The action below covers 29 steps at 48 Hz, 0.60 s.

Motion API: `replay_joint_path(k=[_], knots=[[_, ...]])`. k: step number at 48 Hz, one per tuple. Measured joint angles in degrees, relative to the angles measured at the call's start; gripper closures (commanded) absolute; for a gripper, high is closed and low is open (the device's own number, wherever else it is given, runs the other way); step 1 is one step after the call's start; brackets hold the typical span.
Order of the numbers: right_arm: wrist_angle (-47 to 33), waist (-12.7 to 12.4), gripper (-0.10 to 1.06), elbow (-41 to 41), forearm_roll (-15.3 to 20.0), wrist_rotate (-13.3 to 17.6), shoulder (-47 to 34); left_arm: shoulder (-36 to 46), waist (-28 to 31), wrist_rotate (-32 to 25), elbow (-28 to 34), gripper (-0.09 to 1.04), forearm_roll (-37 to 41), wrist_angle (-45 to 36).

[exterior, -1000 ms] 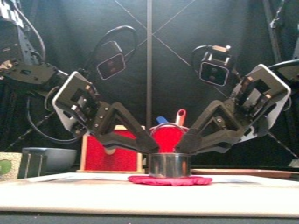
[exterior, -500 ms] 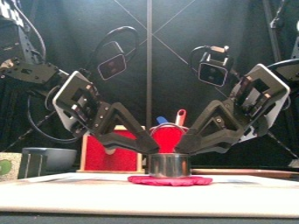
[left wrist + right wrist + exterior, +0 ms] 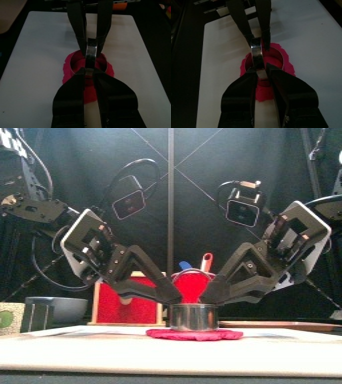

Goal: Get the cutter from the drawer then cut the dough then place the extra dough in the bowl
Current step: Cut the dough

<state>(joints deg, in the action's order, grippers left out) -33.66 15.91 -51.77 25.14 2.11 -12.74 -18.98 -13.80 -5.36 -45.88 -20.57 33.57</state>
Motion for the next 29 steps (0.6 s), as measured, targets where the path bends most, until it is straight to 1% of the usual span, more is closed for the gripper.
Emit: replay_joint_path(k=[29], knots=[[0.7,0.0,0.38,0.1,0.0,0.0,-0.1,0.0,0.0,-0.1,0.1,0.48,-0.1,-0.4]])
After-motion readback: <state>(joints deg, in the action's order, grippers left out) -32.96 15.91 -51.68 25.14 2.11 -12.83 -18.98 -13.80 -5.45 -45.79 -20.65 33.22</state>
